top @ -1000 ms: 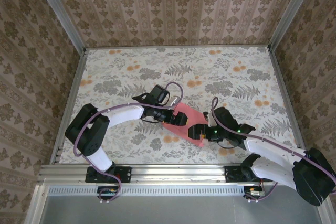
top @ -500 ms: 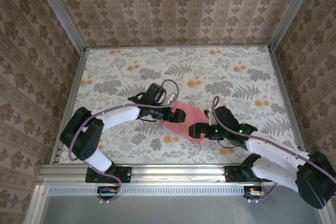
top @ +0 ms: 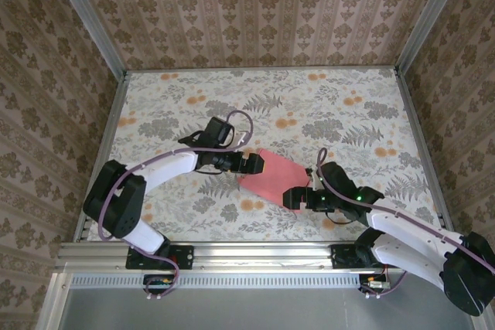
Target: Fold the paper box
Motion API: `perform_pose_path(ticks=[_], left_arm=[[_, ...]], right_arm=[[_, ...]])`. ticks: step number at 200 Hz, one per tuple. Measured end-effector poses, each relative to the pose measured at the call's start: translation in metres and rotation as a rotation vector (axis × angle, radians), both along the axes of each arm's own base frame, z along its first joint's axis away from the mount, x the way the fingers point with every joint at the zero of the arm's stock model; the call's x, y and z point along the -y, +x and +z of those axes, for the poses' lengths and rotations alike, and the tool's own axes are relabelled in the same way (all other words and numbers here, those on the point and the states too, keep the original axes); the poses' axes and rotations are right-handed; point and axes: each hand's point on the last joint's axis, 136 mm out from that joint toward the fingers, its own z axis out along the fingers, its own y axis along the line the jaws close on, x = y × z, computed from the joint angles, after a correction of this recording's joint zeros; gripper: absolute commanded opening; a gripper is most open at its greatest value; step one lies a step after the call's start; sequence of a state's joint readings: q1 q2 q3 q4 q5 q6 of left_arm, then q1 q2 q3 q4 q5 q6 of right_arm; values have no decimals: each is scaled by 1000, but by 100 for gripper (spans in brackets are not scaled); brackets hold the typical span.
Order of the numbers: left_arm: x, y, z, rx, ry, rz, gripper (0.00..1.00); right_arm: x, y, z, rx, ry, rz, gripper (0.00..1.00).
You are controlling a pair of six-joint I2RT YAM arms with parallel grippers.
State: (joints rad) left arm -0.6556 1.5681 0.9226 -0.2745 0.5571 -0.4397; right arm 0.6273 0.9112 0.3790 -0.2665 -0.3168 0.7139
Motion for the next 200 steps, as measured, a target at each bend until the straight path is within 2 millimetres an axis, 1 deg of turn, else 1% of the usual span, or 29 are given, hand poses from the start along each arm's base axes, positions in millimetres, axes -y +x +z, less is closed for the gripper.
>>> perform_pose_path(ticks=[38, 78, 97, 169, 200], left_arm=[[0, -3, -14, -37, 39, -17, 100], [4, -4, -28, -68, 60, -33, 100], [6, -5, -31, -79, 66, -40, 100], [16, -6, -23, -67, 9, -72, 100], [15, -12, -12, -42, -33, -86, 100]], right_arm=[[-1, 0, -10, -28, -16, 3, 100], [-4, 3, -12, -27, -15, 3, 100], [-4, 4, -12, -26, -13, 3, 100], [-6, 8, -10, 0, 3, -3, 100], [-1, 10, -3, 32, 0, -24, 100]])
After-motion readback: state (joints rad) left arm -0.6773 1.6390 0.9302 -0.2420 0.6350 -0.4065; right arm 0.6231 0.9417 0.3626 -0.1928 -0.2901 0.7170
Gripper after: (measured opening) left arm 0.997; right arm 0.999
